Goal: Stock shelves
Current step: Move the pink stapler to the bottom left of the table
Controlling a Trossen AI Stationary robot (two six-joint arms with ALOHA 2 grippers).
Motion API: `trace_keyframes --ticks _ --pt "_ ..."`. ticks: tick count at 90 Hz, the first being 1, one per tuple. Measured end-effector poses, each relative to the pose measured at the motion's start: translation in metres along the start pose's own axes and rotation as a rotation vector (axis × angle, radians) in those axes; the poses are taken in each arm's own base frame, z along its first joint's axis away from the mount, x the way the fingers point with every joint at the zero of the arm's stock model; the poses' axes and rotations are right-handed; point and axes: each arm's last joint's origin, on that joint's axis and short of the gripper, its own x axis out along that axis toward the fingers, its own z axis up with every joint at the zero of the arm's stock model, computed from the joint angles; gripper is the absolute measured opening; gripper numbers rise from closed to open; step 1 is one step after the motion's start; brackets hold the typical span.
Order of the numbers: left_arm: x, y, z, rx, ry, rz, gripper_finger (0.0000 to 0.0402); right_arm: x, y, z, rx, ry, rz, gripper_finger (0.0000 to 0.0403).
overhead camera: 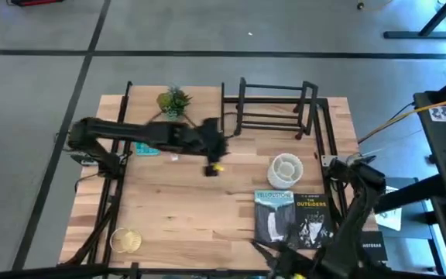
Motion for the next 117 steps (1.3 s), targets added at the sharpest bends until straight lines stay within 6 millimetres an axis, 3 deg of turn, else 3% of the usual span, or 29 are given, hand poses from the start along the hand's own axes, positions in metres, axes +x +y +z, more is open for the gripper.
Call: trace_keyframes --ticks 15,26,36,53,67,83,98,117 --pt "-0.058 -0.019 -0.034 -0.093 0.147 0.051 0.0099 0.061 -0.021 -0.001 -0.038 0.122 -0.076 0.0001" --pt "-0.085 -0.041 -0.062 -0.183 0.167 0.094 0.0099 0.109 -0.04 -0.006 -0.055 0.2 -0.116 0.0007" --pt "-0.101 -0.065 -0.085 -0.251 0.13 0.076 0.0099 0.155 -0.054 -0.017 -0.046 0.252 -0.047 0.0043" --pt "-0.111 -0.103 -0.119 -0.308 0.071 0.069 0.0099 0.221 -0.08 -0.034 0.1 0.125 0.13 0.0147" --pt "-0.118 -0.122 -0.138 -0.346 0.069 0.025 0.0099 0.272 -0.095 -0.072 0.242 -0.018 0.101 0.0226" --pt "-0.13 -0.136 -0.149 -0.358 0.033 -0.028 0.0099 0.326 -0.094 -0.101 0.17 -0.05 0.043 0.03" --pt "-0.138 -0.142 -0.153 -0.365 -0.03 -0.037 0.0099 0.367 -0.09 -0.109 0.149 -0.049 -0.117 0.0331" --pt "-0.141 -0.144 -0.155 -0.344 -0.071 -0.031 0.0099 0.406 -0.094 -0.094 0.16 -0.053 -0.226 0.033"
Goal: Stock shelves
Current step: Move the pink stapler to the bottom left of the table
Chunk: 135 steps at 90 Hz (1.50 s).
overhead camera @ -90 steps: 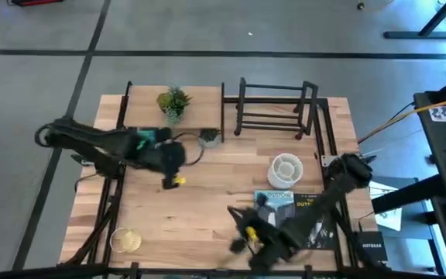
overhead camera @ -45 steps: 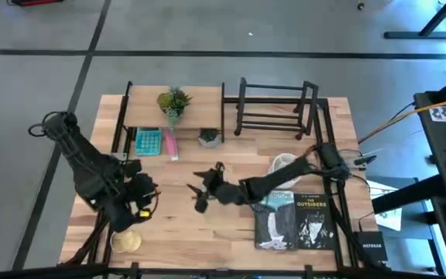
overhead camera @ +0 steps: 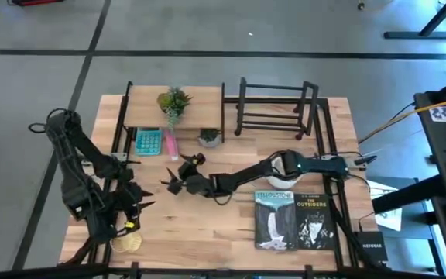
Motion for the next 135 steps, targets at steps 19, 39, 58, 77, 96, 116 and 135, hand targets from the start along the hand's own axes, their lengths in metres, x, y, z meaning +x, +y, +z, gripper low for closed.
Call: trace_keyframes --ticks 19,39,58,77,96,116,135 --pt "0.0 0.0 0.0 0.022 -0.011 0.005 0.0099 0.03 -0.007 0.004 0.066 0.008 -0.112 0.033" --pt "0.0 0.001 0.0 0.028 -0.016 0.01 0.0099 0.05 -0.026 0.003 0.197 0.048 -0.127 0.033" --pt "0.0 0.001 0.001 0.027 -0.027 0.013 0.0099 0.063 -0.04 0.002 0.288 0.083 -0.099 0.0298" --pt "0.0 0.001 0.001 0.027 -0.033 0.015 0.0099 0.066 -0.045 -0.001 0.32 0.124 -0.087 0.0189" --pt "0.0 0.001 0.001 0.026 -0.033 0.014 0.0099 0.061 -0.042 -0.005 0.269 0.171 -0.09 0.011" --pt "0.0 0.001 0.001 0.032 -0.033 0.015 0.0099 0.028 -0.028 0.01 0.046 0.295 -0.106 0.011" --pt "0.0 0.001 0.001 0.036 -0.039 0.017 0.0099 -0.037 0.008 0.031 -0.205 0.412 0.021 0.011"
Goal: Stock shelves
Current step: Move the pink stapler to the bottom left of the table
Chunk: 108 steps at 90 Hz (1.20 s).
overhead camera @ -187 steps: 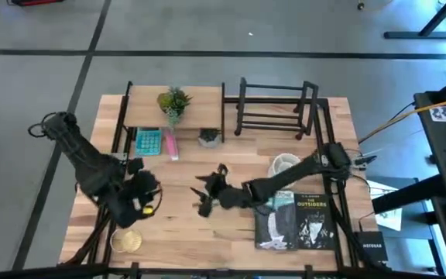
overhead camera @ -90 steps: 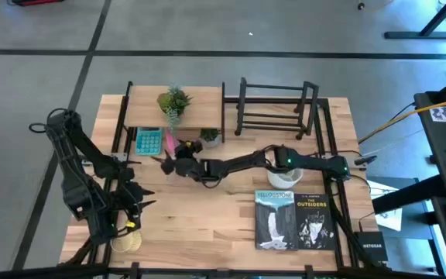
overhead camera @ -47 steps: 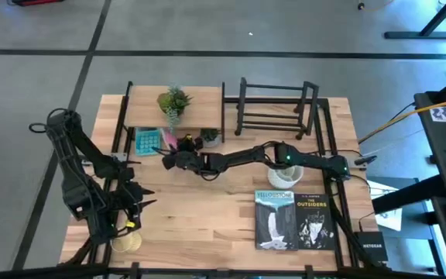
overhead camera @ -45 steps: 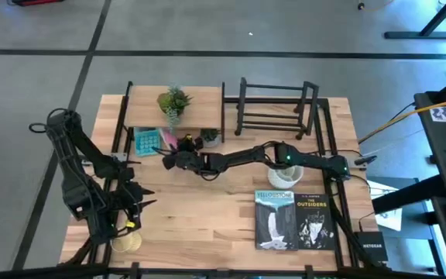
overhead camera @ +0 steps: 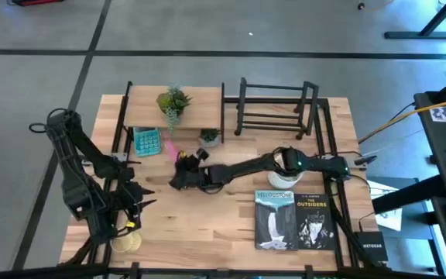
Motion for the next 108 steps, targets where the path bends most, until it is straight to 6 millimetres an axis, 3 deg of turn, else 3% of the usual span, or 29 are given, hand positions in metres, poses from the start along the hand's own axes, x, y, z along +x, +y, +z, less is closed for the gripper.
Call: trace_keyframes --ticks 18,32,61,82,108 --pt "-0.002 0.0 0.003 0.032 -0.007 -0.005 0.0099 -0.062 0.055 -0.017 -0.216 0.001 0.298 0.011" --pt "-0.009 -0.001 0.014 0.04 -0.064 -0.014 0.0099 -0.081 0.083 -0.013 -0.2 -0.123 0.582 0.011" --pt "-0.016 -0.003 0.024 0.051 -0.108 -0.036 0.0099 -0.032 0.066 0.002 -0.048 -0.254 0.621 0.011" --pt "-0.016 -0.002 0.025 0.051 -0.133 -0.022 0.0099 -0.018 0.06 0.012 0.011 -0.357 0.754 0.011" --pt "-0.013 0.001 0.028 0.038 -0.155 0.008 0.0099 0.003 0.079 0.009 0.004 -0.381 0.818 0.011"
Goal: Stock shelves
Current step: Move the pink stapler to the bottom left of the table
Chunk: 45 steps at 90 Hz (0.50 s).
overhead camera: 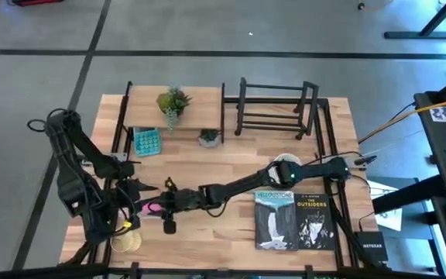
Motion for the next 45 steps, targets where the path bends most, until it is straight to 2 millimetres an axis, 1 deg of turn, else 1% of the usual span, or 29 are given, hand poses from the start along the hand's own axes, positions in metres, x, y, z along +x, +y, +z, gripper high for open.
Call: trace_keyframes --ticks 6,10,20,31,36,45 --pt "0.001 0.001 0.001 -0.007 -0.001 0.008 0.0099 0.005 0.0 -0.003 -0.006 -0.008 0.001 0.011" --pt "0.002 0.001 0.001 -0.007 -0.001 0.01 0.0099 0.005 0.0 -0.006 -0.005 -0.03 0.011 0.011" --pt "0.003 0.002 0.002 -0.011 -0.004 0.019 0.0099 0.006 -0.001 -0.011 -0.006 -0.011 0.016 0.011" --pt "0.005 0.003 0.003 -0.014 -0.003 0.027 0.0099 0.007 -0.001 -0.009 -0.01 -0.02 0.004 0.011" --pt "0.005 0.003 0.003 -0.014 -0.004 0.029 0.0099 0.007 -0.001 -0.009 -0.01 -0.022 -0.012 0.0125" --pt "0.005 0.003 0.003 -0.014 -0.008 0.031 0.0099 0.007 -0.002 -0.01 -0.01 -0.016 -0.025 0.017"
